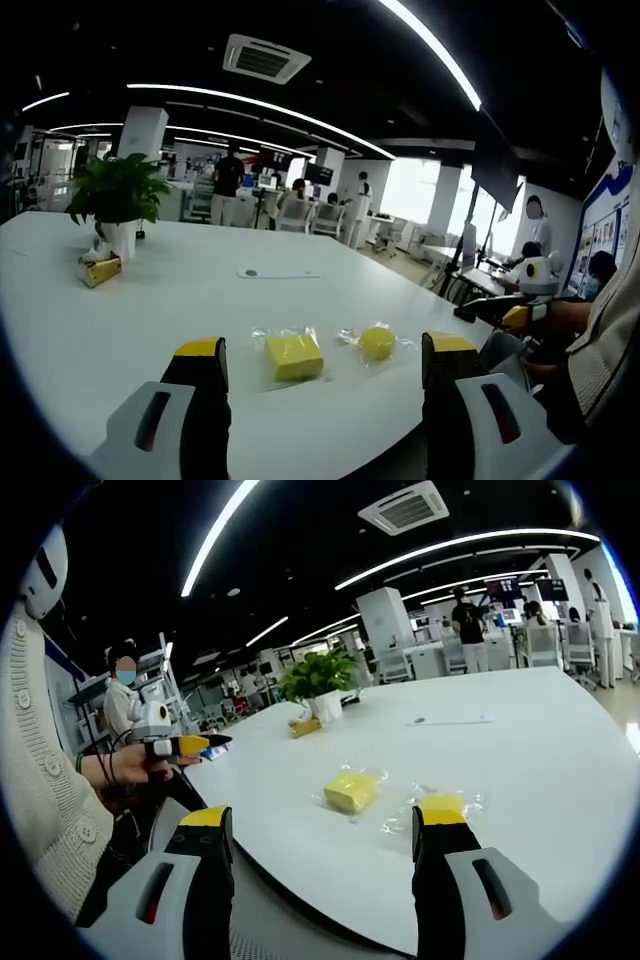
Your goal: Compare the silicone blocks by pressing each to a similar depth, holding the contact briefly, and releasing to observe deformation and rebound differences across the visible hardness samples.
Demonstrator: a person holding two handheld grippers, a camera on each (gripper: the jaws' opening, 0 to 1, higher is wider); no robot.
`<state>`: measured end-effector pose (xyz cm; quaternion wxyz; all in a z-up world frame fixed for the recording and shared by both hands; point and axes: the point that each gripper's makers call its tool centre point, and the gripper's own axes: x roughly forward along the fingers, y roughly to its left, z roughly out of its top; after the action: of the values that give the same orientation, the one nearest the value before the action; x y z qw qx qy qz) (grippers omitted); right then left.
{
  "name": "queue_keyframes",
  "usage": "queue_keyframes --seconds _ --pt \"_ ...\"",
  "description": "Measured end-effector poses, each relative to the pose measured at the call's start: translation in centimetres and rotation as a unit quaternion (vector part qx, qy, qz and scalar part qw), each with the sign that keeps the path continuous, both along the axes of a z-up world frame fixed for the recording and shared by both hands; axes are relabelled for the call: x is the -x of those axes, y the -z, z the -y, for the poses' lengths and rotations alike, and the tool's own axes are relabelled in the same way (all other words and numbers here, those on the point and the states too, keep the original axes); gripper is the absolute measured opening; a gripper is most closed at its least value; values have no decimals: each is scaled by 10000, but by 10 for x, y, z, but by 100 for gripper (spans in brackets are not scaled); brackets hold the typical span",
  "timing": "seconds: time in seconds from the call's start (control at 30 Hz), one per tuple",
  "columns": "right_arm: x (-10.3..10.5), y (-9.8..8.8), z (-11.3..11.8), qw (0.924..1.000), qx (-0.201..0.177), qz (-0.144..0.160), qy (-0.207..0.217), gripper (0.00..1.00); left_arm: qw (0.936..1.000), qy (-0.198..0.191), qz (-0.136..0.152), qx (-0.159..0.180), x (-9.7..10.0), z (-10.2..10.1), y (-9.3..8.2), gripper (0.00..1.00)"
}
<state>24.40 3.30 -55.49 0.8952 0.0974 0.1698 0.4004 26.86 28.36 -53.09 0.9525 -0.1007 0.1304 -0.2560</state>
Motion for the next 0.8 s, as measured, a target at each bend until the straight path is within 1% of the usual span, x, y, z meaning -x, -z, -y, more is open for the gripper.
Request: queue_keyframes --seconds 0.2,0.33,0.57,0.7,0.8 --pt "1 0 -1 10000 -6 -5 -5 68 10000 21 -2 4 1 0 0 79" --pt "3 3 -3 10000 14 -51 -44 68 10000 46 -44 4 3 0 1 78" --pt "4 2 -7 9999 33 -61 -74 68 9998 133 -126 40 1 0 0 78" --pt "4 0 -8 9999 77 -77 -71 68 9992 230 -218 259 -3 3 -2 73" --pt "5 -1 -8 9999 118 -95 -51 68 9981 252 -300 471 -9 5 -4 73"
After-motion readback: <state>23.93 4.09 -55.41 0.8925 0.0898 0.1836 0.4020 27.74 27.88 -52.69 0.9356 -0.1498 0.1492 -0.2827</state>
